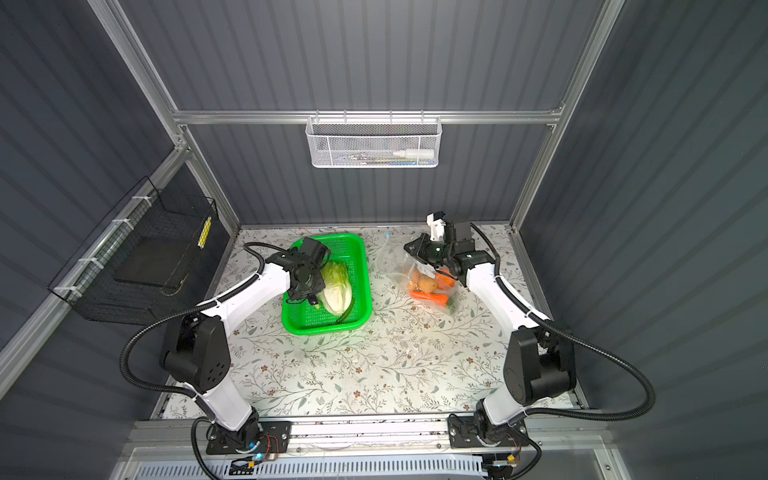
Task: Place the food in the zip-top bag and seal the zipper
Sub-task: 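Close the left gripper on the dark eggplant and lift it, then carry the eggplant with the left gripper and push it into the bag mouth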
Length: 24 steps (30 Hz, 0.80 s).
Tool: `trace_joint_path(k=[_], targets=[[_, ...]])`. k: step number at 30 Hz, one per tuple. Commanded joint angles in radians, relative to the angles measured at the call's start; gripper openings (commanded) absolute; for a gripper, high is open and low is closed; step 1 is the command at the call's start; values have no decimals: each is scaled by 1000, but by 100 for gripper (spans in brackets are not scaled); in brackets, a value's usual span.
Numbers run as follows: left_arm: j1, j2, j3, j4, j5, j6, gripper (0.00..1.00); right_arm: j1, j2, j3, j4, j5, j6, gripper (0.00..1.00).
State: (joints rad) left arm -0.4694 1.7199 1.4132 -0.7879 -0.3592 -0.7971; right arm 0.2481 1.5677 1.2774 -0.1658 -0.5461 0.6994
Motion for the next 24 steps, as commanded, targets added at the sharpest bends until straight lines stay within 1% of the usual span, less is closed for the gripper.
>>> trace_joint_path(k=[1,5,8,13,19,24], targets=[[3,-49,66,25,-10,-15,27,-9,-24,0,6,0,2,0],[-18,-109,76,174,20,-16,28,-21,-36,-7,8,-7,12,0],[-50,-115,118,258,38,-15,29,-31,-44,-12,8,-18,22,0],[-125,-62,249,346,64,18,29,-33,-65,-2,-5,-23,20,0],[-185,13,326,520,130,13,29,-33,-93,2,-9,-17,25,0],[-217,82,381,598,155,20,30,-32,-106,0,-15,-18,28,0]])
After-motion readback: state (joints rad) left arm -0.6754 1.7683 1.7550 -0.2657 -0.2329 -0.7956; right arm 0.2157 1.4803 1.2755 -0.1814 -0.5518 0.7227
